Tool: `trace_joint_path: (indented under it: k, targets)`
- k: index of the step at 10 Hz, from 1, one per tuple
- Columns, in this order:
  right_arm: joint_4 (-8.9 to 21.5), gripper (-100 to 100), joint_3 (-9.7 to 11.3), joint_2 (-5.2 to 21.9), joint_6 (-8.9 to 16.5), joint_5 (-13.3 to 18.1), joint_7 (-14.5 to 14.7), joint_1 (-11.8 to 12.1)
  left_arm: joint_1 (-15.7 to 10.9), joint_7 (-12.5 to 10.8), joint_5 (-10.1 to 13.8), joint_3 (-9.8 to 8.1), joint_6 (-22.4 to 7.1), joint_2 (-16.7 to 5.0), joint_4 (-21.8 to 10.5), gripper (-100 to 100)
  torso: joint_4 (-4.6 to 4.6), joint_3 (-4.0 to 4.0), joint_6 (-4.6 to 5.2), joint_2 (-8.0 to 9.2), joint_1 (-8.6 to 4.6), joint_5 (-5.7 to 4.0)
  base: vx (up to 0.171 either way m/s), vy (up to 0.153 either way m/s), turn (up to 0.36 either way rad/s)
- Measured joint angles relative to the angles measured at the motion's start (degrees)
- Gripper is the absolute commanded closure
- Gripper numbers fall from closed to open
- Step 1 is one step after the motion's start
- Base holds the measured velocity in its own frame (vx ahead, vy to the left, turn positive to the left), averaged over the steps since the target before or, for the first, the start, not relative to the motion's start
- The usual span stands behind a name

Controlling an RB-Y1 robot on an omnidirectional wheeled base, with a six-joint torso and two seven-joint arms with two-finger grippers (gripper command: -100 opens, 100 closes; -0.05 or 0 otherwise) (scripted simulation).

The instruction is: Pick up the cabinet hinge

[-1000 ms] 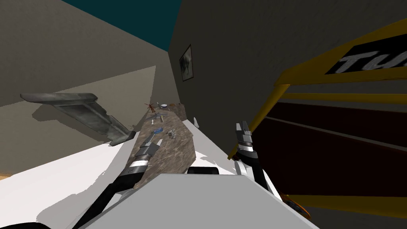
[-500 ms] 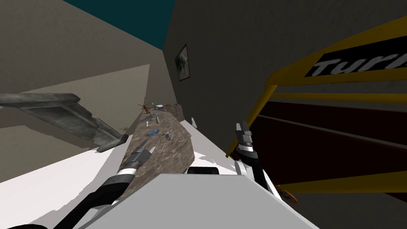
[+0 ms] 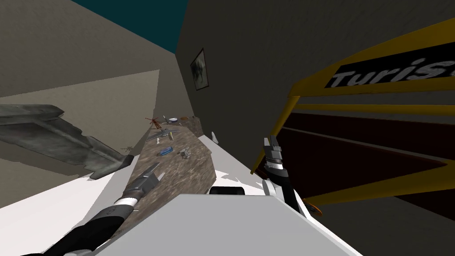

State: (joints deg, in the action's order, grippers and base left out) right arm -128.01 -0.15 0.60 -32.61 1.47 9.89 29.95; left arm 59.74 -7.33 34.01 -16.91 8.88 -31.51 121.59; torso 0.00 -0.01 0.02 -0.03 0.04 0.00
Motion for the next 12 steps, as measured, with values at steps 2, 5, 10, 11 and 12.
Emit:
trace_joint_path:
  k: [2,5,10,11,12]
  targets:
    - [0.0,0,0.0,0.0,0.0,0.0,0.0,0.0,2.2,0.4,2.9,-1.24,-1.3,-3.2,-1.7,-100,0.00,-0.01,0.00,-0.01,0.02,0.00,0.008,0.001,-0.104]
    - [0.0,0,0.0,0.0,0.0,0.0,0.0,0.0,4.9,1.6,6.8,-3.20,-5.0,-6.3,-2.0,-100,-0.01,-0.02,-0.02,-0.04,0.00,0.01,0.015,0.001,-0.121]
    - [0.0,0,0.0,0.0,0.0,0.0,0.0,0.0,10.6,3.8,13.8,-6.53,-9.9,-13.3,-4.3,-100,-0.02,-0.06,0.00,-0.10,0.03,0.02,0.020,0.006,-0.097]
    - [0.0,0,0.0,0.0,0.0,0.0,0.0,0.0,11.3,4.2,14.8,-6.97,-10.7,-14.6,-4.7,-100,-0.02,-0.06,-0.03,-0.10,0.02,0.02,0.029,0.007,-0.155]
    - [0.0,0,0.0,0.0,0.0,0.0,0.0,0.0,13.5,4.7,16.5,-7.93,-11.6,-16.2,-4.8,-100,-0.02,-0.06,0.00,-0.11,0.02,0.01,0.025,0.009,-0.079]
